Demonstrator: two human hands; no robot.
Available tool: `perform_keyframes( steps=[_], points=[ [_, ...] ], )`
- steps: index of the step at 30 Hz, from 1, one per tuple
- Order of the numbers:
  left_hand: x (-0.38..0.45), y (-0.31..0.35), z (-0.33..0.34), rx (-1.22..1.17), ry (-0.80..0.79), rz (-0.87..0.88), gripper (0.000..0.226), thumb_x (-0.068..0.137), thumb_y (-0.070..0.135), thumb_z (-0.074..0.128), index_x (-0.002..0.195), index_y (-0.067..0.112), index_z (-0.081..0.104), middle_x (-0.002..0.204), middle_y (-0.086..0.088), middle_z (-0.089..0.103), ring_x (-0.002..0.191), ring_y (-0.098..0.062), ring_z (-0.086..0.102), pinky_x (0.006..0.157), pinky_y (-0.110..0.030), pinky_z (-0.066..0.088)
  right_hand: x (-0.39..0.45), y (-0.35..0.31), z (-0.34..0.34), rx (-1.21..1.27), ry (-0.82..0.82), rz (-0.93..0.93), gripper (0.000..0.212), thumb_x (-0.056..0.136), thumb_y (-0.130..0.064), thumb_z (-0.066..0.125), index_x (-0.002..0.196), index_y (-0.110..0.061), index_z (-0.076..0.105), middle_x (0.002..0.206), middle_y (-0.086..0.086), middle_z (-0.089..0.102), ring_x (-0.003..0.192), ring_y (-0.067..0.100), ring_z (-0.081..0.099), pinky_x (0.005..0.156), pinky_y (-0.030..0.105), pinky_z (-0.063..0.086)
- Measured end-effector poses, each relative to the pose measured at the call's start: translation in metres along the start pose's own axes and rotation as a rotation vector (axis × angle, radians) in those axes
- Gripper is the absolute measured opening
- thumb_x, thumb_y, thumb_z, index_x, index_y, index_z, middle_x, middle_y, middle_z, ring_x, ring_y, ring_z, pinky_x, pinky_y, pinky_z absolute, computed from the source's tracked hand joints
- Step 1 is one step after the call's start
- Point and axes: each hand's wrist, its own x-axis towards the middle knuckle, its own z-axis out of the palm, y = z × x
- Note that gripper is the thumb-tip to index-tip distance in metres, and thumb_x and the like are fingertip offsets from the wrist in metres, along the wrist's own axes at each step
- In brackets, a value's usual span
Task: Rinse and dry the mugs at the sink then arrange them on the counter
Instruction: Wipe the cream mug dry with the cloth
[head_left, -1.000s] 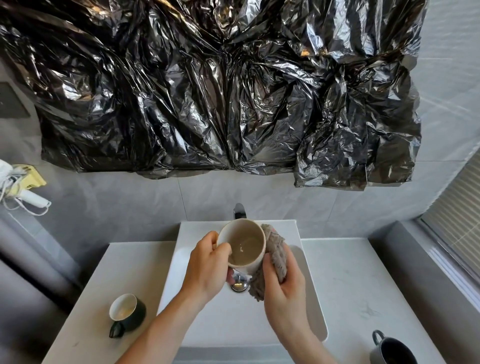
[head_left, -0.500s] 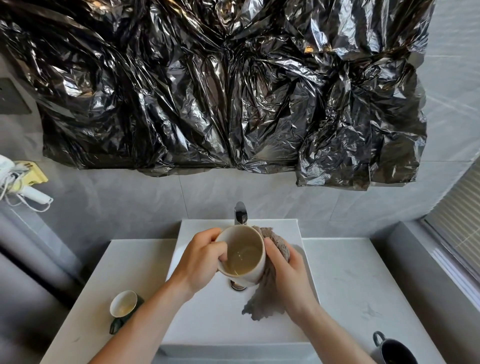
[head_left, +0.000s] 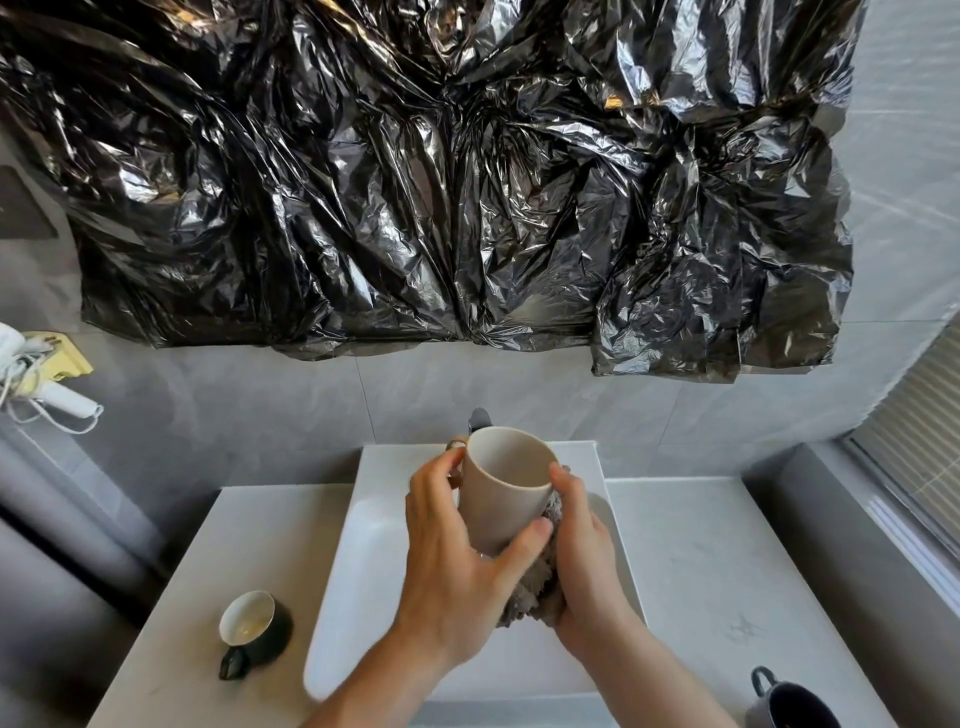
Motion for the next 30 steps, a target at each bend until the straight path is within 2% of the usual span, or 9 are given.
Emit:
perform_keyframes(
  steps=[2,5,8,12,14,17,20,24,30],
  points=[
    [0.004,-0.001,0.005,-0.031,-0.004,-0.053,0.093,0.069,0.074,0.075,0.145,0.042,0.032,0.143,0.024,0.042,0.136,-0.003,0.042,0.106,-0.023,0.043,-0.004,-0.002,0.002,-0.042,0.001,-0.039,0.057,0.082,-0.074,0.057,0.110,-0.027,0.074,0.090,0.017,0.077,0.074,0.041,0.072,0.064,0.048,0.057],
    [0.020,-0.003,0.002,-0.251,0.021,-0.140,0.077,0.074,0.066,0.083,0.136,0.042,0.045,0.131,0.018,0.065,0.124,-0.005,0.061,0.104,-0.035,0.053,-0.014,-0.003,0.004,-0.065,-0.026,-0.190,0.034,0.104,-0.051,0.050,0.111,-0.030,0.075,0.102,0.007,0.081,0.095,0.032,0.078,0.084,0.056,0.062],
    [0.032,-0.004,-0.001,-0.408,0.028,-0.231,0.058,0.077,0.055,0.078,0.125,0.032,0.056,0.116,0.013,0.075,0.108,-0.004,0.072,0.096,-0.036,0.059,-0.026,-0.004,0.011,-0.173,-0.067,-0.389,0.021,0.110,-0.028,0.050,0.115,-0.031,0.069,0.102,0.009,0.079,0.096,0.042,0.075,0.079,0.062,0.061],
    [0.039,-0.009,0.000,-0.429,-0.018,-0.320,0.060,0.083,0.071,0.072,0.121,0.025,0.068,0.107,-0.006,0.078,0.085,-0.019,0.073,0.064,-0.026,0.059,-0.025,0.006,0.011,-0.623,-0.056,-0.807,0.050,0.104,-0.021,0.053,0.145,-0.050,0.050,0.152,-0.032,0.047,0.152,-0.003,0.029,0.126,0.027,0.025],
    [0.039,-0.012,-0.002,-0.422,-0.040,-0.312,0.063,0.088,0.073,0.065,0.124,0.022,0.071,0.111,-0.003,0.078,0.099,-0.017,0.075,0.079,-0.033,0.061,-0.020,0.006,0.007,-0.649,-0.094,-0.846,0.054,0.105,-0.011,0.054,0.153,-0.033,0.046,0.158,-0.025,0.045,0.154,-0.002,0.026,0.127,0.024,0.022],
    [0.038,-0.013,-0.006,-0.447,-0.064,-0.272,0.064,0.090,0.071,0.061,0.125,0.018,0.069,0.114,-0.005,0.078,0.110,-0.021,0.074,0.088,-0.037,0.061,-0.021,-0.003,0.005,-0.558,-0.077,-0.785,0.048,0.103,0.003,0.048,0.133,-0.031,0.064,0.111,-0.013,0.075,0.109,0.012,0.070,0.092,0.033,0.055],
    [0.038,-0.005,-0.013,-0.544,-0.090,-0.280,0.054,0.087,0.059,0.063,0.125,0.021,0.071,0.115,-0.007,0.078,0.110,-0.026,0.074,0.084,-0.040,0.064,-0.013,-0.009,0.002,-0.357,-0.061,-0.543,0.033,0.106,-0.008,0.043,0.102,-0.030,0.068,0.071,0.013,0.066,0.059,0.037,0.064,0.056,0.034,0.047],
    [0.041,0.004,-0.020,-0.675,-0.167,-0.428,0.055,0.092,0.056,0.057,0.126,0.014,0.071,0.121,-0.016,0.076,0.119,-0.034,0.070,0.106,-0.055,0.054,-0.019,0.000,0.005,-0.430,-0.030,-0.667,0.035,0.096,-0.017,0.046,0.113,-0.036,0.070,0.128,-0.007,0.058,0.109,0.022,0.067,0.090,0.044,0.056],
    [0.042,0.005,-0.023,-0.797,-0.286,-0.504,0.065,0.092,0.053,0.066,0.131,0.001,0.066,0.130,-0.026,0.069,0.125,-0.039,0.066,0.108,-0.050,0.051,-0.022,0.002,0.008,-0.721,-0.028,-1.044,0.054,0.086,0.000,0.052,0.131,-0.026,0.068,0.137,-0.012,0.051,0.124,0.023,0.054,0.098,0.032,0.048]
  ],
)
